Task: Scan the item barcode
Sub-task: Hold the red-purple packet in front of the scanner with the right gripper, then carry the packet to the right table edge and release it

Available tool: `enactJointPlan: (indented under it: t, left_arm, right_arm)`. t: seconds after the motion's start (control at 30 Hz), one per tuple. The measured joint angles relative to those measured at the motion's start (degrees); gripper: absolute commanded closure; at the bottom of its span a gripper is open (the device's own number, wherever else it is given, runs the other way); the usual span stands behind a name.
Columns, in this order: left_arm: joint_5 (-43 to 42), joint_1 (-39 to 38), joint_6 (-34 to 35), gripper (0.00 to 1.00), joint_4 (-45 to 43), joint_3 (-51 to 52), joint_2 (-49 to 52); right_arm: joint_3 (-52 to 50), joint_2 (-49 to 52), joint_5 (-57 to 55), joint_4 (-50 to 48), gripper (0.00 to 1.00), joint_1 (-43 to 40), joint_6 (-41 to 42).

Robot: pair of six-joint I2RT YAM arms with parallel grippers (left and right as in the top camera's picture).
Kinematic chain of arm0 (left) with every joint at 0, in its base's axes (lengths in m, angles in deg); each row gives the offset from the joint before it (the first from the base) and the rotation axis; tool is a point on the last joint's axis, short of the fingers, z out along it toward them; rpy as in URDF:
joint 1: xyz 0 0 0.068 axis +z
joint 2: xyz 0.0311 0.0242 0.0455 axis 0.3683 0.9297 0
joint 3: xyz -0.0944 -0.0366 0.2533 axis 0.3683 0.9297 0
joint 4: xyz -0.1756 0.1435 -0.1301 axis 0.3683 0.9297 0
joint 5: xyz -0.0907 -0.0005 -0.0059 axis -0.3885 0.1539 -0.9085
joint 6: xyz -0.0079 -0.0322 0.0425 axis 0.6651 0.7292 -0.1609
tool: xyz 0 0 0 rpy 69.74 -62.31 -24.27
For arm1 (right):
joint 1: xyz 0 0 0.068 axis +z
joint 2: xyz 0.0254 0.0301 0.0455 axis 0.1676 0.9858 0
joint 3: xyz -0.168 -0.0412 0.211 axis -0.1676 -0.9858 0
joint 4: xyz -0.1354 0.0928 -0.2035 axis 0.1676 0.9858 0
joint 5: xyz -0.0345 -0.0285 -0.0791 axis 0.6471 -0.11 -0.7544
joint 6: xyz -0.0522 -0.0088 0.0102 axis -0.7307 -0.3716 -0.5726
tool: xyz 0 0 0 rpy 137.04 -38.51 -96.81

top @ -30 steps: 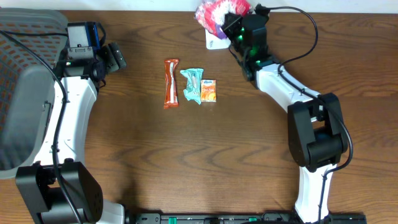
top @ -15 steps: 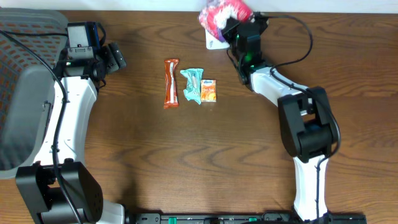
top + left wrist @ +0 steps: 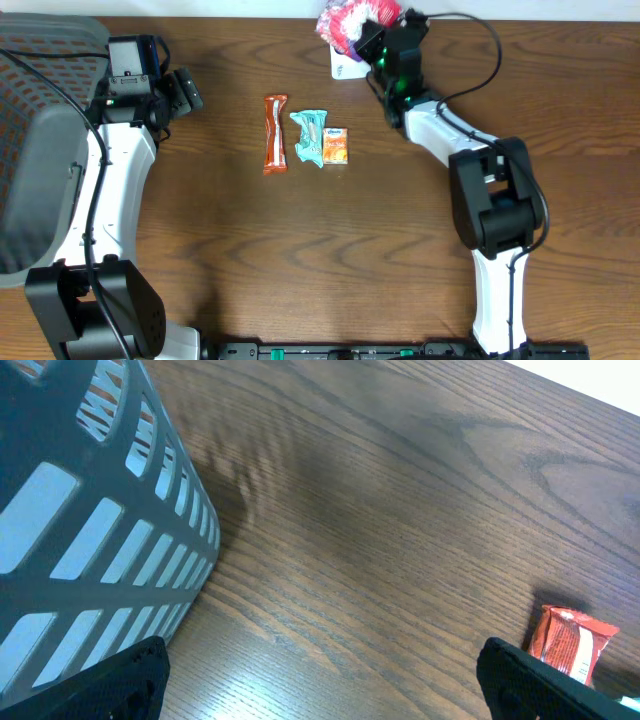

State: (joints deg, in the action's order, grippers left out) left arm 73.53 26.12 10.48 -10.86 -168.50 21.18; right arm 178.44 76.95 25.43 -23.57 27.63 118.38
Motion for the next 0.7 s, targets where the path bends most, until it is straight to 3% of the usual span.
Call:
enactJointPlan:
  t: [0.2,0.37,0.57,0.7]
  left_arm:
    - [0.0,0.0,0.0,0.02,0.0,0.0,0.0]
    - [0.0,0.0,0.0,0.02,0.0,0.0,0.0]
    - [0.0,0.0,0.0,0.02,0.0,0.0,0.0]
    - [0.0,0.0,0.0,0.02,0.0,0.0,0.0]
  right_arm:
    - [0.7,-7.0,0.0,14.3,0.99,-5.5,-5.0]
    - [1.5,-12.6,-0.7,28.7,0.99,-14.9,-7.8]
    - [1.7,-13.4,-1.6,46.1,0.99,-26.8,-7.3]
    - [1.7,-13.4,-1.6,52.3,0.99,-33.1,-6.4]
